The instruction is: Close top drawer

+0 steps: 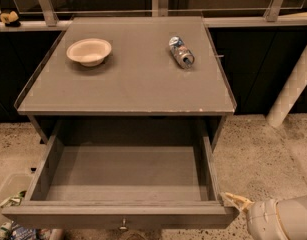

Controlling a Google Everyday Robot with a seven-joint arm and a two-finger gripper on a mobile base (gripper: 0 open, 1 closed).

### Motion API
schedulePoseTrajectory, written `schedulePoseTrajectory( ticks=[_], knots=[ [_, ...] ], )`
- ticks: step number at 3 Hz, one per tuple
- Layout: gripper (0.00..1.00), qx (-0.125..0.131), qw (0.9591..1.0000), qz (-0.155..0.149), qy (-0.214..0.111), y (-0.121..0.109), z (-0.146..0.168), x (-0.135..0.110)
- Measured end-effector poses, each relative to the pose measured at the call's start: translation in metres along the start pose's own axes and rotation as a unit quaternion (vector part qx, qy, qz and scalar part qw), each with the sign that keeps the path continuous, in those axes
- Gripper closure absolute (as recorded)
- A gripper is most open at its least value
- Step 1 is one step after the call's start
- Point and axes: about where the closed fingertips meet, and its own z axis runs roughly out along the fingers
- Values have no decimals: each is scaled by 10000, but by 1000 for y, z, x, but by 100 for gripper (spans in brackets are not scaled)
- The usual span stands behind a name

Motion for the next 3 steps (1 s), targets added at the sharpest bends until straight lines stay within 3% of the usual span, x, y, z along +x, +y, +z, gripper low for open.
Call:
schedulePoseTrajectory(
  ticks=[1,2,3],
  knots=[
    [0,54,10000,12,-30,-2,-16,-9],
    [0,315,9993,-159,-75,15,-55,-34],
    [0,180,9998,-95,-47,44,-59,-22]
  ],
)
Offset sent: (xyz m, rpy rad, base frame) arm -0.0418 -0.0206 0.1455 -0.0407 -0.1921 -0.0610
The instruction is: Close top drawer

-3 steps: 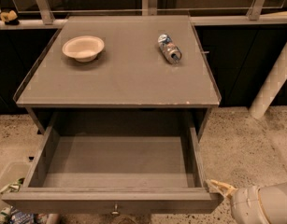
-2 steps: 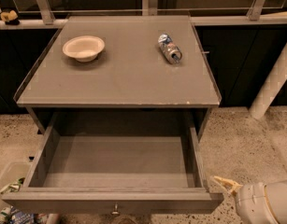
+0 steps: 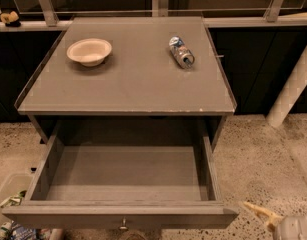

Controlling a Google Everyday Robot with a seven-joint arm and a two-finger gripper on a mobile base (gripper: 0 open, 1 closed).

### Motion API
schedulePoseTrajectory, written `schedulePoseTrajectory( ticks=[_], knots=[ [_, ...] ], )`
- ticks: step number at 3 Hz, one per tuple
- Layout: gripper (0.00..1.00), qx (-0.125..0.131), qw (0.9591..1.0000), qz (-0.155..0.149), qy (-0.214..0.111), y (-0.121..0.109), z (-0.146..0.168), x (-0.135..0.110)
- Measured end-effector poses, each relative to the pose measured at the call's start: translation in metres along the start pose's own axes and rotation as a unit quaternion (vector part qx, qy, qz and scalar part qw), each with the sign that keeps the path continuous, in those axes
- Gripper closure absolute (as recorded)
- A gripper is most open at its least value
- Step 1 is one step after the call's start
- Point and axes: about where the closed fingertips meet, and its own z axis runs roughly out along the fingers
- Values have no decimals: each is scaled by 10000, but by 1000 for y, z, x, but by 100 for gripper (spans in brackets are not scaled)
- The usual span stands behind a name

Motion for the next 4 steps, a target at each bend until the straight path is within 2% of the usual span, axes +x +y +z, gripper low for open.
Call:
schedulePoseTrajectory(
  ticks=[1,2,3,4],
  knots=[
    [0,-633,9977,207,-143,33,44,43],
    [0,-1376,9892,391,-309,46,103,92],
    [0,-1670,9841,377,-465,28,154,116],
    [0,-1316,9892,334,-543,18,184,113]
  ],
)
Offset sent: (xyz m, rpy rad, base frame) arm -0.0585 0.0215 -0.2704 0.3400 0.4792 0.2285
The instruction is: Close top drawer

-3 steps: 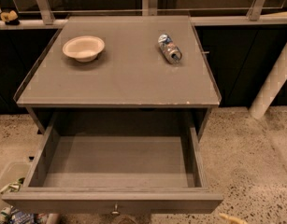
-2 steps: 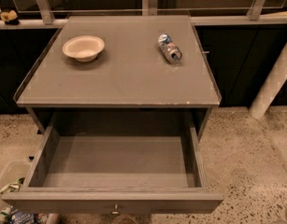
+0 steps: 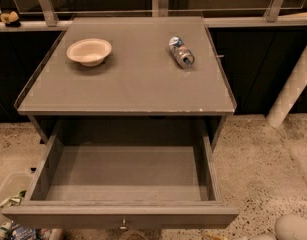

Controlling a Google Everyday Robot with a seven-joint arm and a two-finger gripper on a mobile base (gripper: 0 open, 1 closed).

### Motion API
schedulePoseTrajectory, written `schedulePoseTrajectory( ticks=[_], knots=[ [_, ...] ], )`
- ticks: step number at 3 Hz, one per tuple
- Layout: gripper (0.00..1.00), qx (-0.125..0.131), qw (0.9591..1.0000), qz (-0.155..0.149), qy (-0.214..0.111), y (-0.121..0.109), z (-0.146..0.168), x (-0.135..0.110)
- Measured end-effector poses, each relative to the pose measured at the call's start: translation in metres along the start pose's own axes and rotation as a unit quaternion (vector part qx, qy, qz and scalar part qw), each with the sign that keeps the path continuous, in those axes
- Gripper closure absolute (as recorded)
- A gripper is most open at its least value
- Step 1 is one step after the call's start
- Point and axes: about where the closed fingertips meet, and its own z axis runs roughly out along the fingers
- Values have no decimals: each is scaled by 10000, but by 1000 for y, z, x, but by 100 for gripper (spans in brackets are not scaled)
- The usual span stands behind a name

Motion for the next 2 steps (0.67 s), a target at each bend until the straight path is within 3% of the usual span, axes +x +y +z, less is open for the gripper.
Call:
schedulePoseTrajectory(
  ticks=[1,2],
  knots=[
    [0,980,9948,-141,243,-2,-13,-30],
    [0,2015,9772,-214,638,19,-59,-76]
  ],
)
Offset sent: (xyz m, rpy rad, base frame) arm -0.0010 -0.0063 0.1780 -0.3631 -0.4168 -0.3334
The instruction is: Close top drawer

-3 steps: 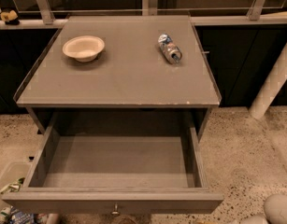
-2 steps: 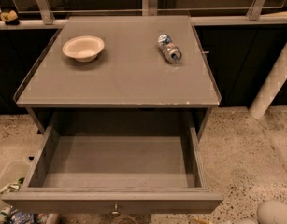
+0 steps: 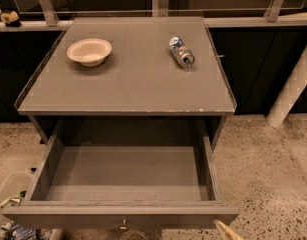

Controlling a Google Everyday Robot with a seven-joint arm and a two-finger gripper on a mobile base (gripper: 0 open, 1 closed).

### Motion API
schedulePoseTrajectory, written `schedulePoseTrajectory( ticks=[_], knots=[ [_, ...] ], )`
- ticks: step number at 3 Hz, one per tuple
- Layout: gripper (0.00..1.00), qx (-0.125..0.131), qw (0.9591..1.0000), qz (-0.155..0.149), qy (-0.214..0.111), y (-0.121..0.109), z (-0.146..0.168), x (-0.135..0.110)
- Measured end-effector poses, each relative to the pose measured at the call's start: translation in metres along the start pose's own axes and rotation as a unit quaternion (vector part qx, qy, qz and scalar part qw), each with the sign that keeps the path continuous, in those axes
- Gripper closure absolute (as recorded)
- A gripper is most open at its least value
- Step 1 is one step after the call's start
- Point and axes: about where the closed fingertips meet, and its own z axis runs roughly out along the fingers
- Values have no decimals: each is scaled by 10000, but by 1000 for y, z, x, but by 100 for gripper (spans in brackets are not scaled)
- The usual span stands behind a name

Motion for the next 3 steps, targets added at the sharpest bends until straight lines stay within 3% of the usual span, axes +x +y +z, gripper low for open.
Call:
schedulePoseTrajectory(
  ticks=[1,2,3],
  knots=[
    [0,394,9989,1,263,-23,-25,-3],
    [0,328,9991,14,265,-37,-22,2],
    [0,83,9997,71,196,-54,-3,7]
  ],
)
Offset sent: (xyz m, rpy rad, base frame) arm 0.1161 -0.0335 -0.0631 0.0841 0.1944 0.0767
